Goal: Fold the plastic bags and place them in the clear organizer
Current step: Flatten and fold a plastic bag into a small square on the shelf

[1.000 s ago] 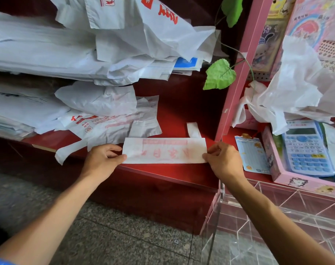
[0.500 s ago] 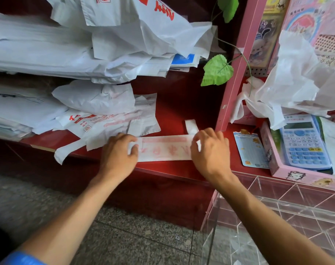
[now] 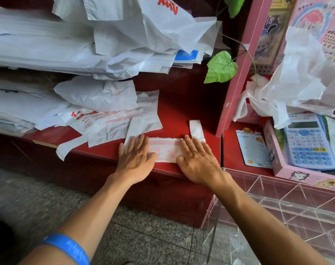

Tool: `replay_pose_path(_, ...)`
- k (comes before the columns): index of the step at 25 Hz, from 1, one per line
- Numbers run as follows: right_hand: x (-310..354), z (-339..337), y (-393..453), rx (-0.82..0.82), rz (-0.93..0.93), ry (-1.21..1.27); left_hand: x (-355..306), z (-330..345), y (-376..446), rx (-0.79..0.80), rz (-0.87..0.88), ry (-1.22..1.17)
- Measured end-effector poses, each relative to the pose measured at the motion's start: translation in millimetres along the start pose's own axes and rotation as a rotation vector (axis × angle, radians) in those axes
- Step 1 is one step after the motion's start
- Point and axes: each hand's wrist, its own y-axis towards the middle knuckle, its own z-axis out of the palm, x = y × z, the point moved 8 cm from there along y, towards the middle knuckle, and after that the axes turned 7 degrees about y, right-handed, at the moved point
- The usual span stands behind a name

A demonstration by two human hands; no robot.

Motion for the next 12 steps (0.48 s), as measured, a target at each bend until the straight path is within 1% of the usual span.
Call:
replay_pose_path(2,-7.5,0.6,-2.6,0.006,0.045,-0.026,14.8,-1.0,-2.4,0.001,-0.041,-0.003)
replay_pose_path(6,-13.7,-1.8,-10.6,-0.011,0.084,-0.107,27.7,-2.2,-5.8,0.021,-0.025,0.025)
replay_pose_path(10,-15.3,-4.0,-24.7,0.024,0.067,-0.099,37.9,-5.2,-12.0,0.044,0.086,0.016)
replay_pose_path(12,-19.5,-5.4,-33.5,0.024,0.025,-0.098,45.8,-7.7,-15.9,0.006,0.182,-0.002)
